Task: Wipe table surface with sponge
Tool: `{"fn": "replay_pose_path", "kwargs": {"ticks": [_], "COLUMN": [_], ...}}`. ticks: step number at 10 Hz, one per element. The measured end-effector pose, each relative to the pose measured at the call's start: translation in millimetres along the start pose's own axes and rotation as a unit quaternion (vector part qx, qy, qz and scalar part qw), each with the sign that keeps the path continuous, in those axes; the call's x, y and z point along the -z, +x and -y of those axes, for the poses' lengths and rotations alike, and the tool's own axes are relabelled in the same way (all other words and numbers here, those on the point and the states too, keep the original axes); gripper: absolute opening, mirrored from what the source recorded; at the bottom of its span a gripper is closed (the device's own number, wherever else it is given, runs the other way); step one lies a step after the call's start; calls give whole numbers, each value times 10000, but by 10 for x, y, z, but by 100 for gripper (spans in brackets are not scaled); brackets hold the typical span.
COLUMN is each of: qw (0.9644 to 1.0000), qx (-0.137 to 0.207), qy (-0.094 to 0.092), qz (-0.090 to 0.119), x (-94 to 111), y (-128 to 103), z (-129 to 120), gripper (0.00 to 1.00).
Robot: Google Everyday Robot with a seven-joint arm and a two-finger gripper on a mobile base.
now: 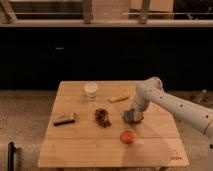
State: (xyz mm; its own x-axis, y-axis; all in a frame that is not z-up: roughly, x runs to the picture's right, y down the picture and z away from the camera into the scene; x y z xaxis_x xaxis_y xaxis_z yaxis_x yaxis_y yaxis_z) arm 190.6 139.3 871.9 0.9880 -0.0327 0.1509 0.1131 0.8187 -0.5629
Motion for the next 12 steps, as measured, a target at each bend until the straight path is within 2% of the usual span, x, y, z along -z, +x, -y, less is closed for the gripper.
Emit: {"fn": "replay_pose_path", "kwargs": {"ticks": [3, 4, 7, 9, 10, 12], "qw": [9996, 9993, 9991, 9993, 9990, 9976], "qx": [-217, -252, -189, 52, 316, 645], "qy": [85, 159, 305, 304, 273, 213], "qz": [-178, -225, -225, -207, -172, -134], "x": [-63, -79, -19, -32, -51, -74], "y": [138, 128, 9, -212, -454, -650], "z": [280, 450, 577, 559, 507, 381], "gripper": [0, 0, 0, 0, 0, 0]}}
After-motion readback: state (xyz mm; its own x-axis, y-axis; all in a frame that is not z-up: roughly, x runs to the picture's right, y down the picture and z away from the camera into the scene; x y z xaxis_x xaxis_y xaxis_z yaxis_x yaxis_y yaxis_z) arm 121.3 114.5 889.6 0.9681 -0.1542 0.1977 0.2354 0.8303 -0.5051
